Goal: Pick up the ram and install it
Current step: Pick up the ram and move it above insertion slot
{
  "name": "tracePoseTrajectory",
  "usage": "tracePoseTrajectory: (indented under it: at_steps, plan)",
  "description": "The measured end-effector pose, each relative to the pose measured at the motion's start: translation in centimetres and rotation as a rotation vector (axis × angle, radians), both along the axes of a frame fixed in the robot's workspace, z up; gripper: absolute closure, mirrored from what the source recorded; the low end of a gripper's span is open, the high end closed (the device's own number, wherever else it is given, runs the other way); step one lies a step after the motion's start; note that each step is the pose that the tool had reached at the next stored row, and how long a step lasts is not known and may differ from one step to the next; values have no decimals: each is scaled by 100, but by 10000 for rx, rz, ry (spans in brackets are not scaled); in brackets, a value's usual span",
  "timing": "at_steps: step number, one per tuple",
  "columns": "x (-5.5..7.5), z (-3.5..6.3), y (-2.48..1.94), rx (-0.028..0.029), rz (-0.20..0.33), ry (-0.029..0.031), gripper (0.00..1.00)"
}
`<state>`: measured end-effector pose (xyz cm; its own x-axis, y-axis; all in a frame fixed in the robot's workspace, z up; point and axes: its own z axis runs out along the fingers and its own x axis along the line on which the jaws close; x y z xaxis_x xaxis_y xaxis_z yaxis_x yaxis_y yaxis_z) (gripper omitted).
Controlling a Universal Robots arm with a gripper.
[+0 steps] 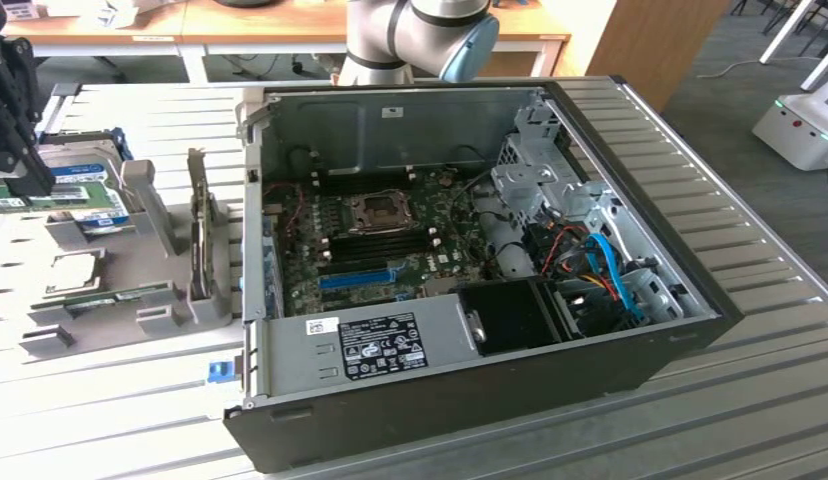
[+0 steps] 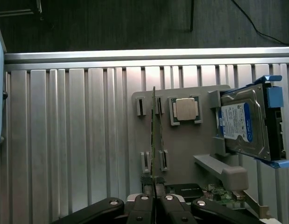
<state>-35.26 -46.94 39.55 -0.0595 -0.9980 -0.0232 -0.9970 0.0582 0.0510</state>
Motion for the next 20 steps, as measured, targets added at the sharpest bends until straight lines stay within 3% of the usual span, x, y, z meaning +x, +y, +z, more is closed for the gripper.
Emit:
tracePoseTrajectory:
  at_steps: [20]
  plan:
    - [5, 73, 0, 4, 0, 2, 88]
